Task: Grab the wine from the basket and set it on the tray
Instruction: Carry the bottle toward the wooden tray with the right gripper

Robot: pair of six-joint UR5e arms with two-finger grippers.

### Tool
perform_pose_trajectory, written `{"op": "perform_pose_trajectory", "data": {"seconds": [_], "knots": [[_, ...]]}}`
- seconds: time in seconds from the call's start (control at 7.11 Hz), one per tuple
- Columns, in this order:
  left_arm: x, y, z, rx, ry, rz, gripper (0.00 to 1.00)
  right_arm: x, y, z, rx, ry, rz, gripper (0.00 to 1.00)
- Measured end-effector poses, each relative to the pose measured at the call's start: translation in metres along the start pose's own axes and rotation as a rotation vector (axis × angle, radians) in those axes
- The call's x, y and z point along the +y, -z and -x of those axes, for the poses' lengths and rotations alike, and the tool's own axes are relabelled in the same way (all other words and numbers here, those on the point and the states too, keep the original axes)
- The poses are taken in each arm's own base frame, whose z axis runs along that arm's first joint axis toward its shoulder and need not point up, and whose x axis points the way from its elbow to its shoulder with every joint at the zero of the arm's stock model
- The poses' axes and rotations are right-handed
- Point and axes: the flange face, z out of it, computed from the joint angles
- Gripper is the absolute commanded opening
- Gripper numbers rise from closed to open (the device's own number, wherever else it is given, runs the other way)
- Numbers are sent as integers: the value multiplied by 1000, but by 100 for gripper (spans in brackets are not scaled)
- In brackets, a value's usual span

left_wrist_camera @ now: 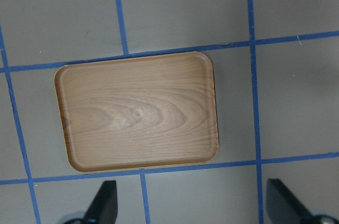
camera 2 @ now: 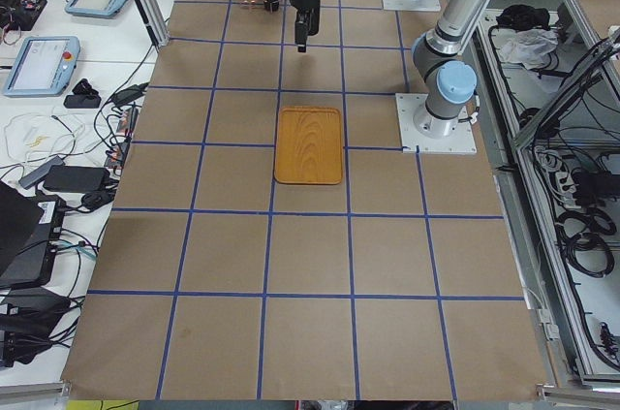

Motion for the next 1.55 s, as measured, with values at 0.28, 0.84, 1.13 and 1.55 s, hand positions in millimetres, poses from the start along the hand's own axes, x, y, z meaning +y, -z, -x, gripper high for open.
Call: {"op": "perform_pose_trajectory", "data": {"seconds": [0.28, 0.84, 1.13, 1.55], "knots": [[3, -5, 26, 4, 56, 8, 100, 4, -15, 70, -23, -90, 0, 0], [5, -9, 42, 9, 89, 23, 100, 19, -44, 128, -55, -158, -3, 0], [5, -11, 53, 13, 111, 27, 100, 23, -47, 136, -58, -156, -3, 0], [4, -13, 56, 14, 117, 27, 100, 24, -50, 137, -53, -154, -1, 18]]}}
